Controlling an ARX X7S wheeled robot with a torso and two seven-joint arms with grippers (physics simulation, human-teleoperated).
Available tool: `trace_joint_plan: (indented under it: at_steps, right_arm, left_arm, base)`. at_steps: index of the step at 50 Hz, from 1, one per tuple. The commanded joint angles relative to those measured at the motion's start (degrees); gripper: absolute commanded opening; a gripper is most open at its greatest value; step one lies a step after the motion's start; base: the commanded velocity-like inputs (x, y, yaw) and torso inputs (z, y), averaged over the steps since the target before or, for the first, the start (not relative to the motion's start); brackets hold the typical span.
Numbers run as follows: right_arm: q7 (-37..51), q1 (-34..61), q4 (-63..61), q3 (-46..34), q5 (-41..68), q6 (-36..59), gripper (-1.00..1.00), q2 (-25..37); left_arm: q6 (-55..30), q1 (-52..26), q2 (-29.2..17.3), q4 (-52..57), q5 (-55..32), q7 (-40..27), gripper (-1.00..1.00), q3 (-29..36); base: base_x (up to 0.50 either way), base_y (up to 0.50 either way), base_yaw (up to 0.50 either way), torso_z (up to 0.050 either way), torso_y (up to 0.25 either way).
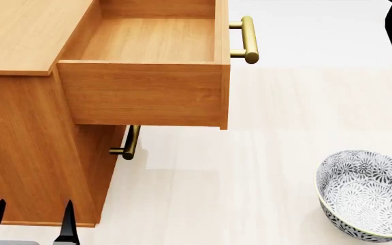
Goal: Put the ketchup in the top drawer of the cabinet.
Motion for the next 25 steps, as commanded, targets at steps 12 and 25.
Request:
trace_joint_plan:
  at_steps: [12, 25]
  right_arm:
    - [-16.69, 17.47, 56.49, -5.52, -12.58, -22.66, -1.0, -19.65]
    - [-19.52, 15.28, 57.58, 6.23, -25.62, -17.39, -1.0, -23.84]
  left_arm:
    - [0.61, 0.1, -0.19, -0.45, -0.34, -0.31, 1.0, 0.31]
    - [1.18, 0.31, -0.26, -0.86, -0.47, -0.42, 1.0, 0.54]
  base:
    - [0.0, 0.0, 0.0, 0.0, 0.0]
    - [0.0, 0.0, 0.0, 0.0, 0.0]
